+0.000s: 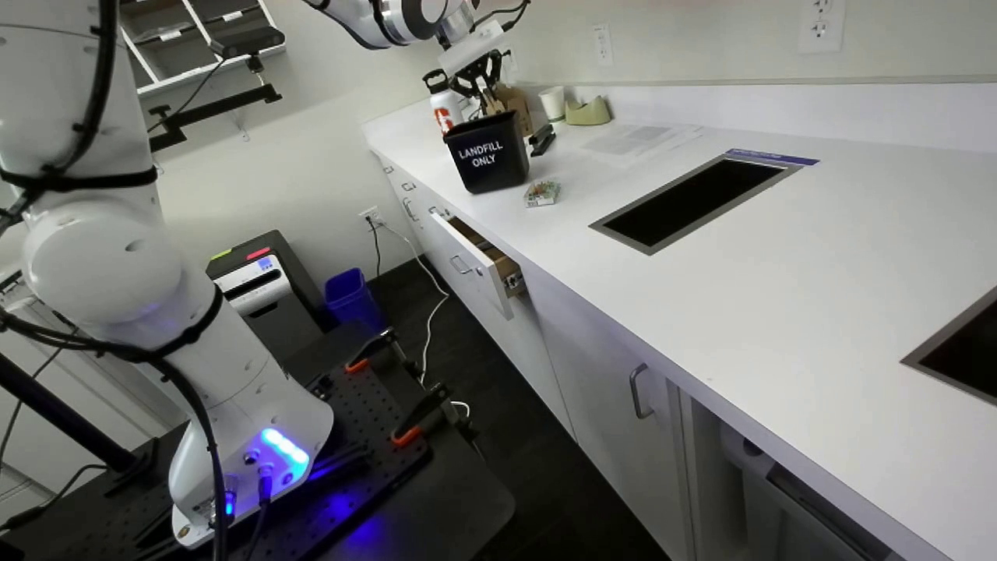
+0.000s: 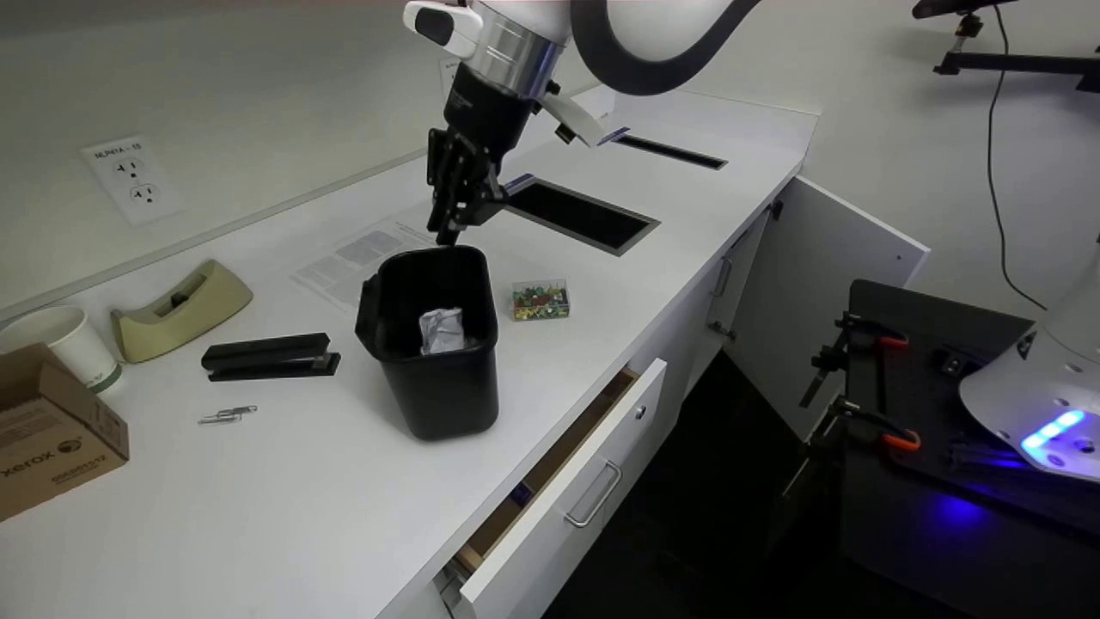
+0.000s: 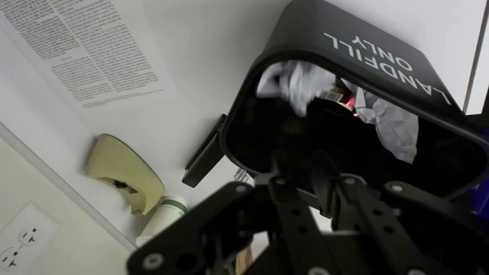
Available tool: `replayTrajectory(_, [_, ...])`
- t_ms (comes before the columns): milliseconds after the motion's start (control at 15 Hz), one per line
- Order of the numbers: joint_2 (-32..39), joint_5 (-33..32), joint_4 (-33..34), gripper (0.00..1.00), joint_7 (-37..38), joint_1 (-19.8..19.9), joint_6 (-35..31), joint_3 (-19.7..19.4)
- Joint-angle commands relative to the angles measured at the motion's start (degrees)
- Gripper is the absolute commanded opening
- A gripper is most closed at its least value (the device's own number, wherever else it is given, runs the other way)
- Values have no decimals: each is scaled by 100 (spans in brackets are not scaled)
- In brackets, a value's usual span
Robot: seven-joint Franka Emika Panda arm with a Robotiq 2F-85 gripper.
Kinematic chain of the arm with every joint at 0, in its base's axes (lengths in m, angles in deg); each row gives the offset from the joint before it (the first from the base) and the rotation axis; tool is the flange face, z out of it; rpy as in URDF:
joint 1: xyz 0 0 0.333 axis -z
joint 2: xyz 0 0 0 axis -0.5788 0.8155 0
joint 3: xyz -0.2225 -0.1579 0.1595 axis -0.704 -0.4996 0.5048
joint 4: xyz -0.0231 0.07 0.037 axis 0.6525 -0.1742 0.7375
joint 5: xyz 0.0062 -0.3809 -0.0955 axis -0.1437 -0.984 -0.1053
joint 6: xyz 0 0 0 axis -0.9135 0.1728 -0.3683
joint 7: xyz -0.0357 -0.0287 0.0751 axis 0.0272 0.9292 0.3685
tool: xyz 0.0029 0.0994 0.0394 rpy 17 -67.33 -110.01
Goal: Put the white object in the black bin
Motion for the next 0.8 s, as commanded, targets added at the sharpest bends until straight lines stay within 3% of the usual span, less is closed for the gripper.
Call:
replayTrajectory(0, [46,117,102,56,-88,163,-54,232])
replayTrajectory(400, [20,120,113,99,-74,219,-34,296])
replayTrajectory(733, [13,17,68,100,35,165,8,237])
